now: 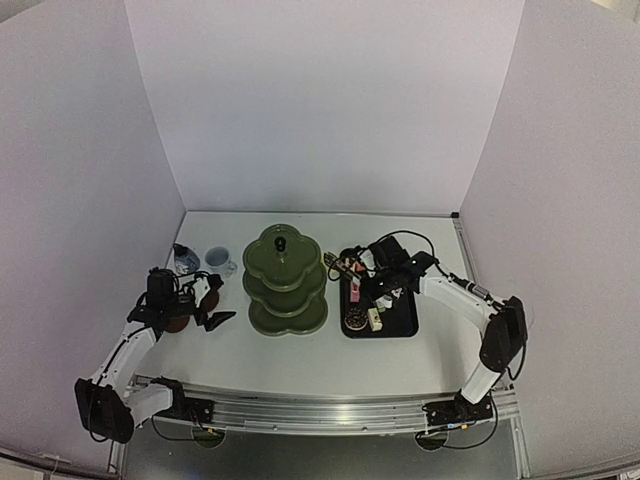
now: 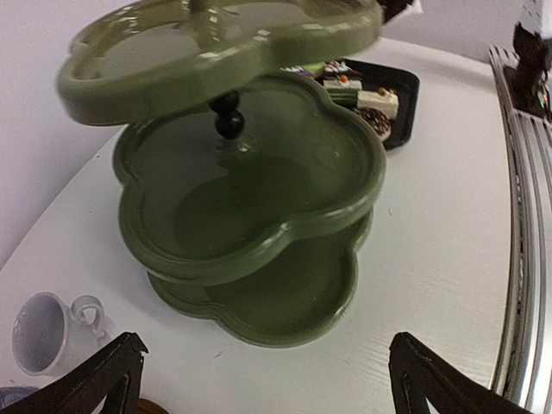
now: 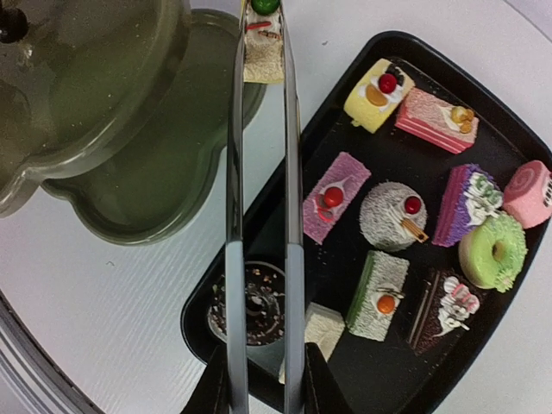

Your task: Serve the afternoon tea

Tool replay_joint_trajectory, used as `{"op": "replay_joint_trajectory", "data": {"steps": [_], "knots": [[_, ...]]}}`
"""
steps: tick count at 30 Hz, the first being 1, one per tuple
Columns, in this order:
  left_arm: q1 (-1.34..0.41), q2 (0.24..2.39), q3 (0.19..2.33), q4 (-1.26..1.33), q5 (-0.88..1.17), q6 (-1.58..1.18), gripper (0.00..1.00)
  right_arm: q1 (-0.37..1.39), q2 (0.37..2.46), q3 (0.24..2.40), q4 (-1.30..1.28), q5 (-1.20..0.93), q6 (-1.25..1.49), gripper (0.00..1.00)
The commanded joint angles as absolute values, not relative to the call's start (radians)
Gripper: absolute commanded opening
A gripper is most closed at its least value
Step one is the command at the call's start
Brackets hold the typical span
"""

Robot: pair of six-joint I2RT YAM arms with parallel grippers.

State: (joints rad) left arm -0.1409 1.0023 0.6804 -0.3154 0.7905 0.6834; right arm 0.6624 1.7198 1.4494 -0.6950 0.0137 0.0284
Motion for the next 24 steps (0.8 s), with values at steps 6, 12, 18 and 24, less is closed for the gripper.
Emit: {"op": "replay_joint_trajectory", "data": {"steps": [6,12,18,24], "knots": [[-0.186,1.071,0.71,-0.453,0.845,0.968,1.0,0.667,1.828,1.498,-0.551,-0.16,0.043,0.0],[-0.188,1.088,0.712,-0.416,0.839,0.943,1.0,0.686,1.882,1.517,-0.537,-0.161,0.045,0.0],[-0.188,1.081,0.706,-0.419,0.828,0.926,0.99,0.716,1.906,1.528,-0.537,-0.12,0.038,0.0],[-0.188,1.073,0.714,-0.416,0.812,0.911,1.0,0.723,1.933,1.548,-0.538,-0.078,0.048,0.04]]}}
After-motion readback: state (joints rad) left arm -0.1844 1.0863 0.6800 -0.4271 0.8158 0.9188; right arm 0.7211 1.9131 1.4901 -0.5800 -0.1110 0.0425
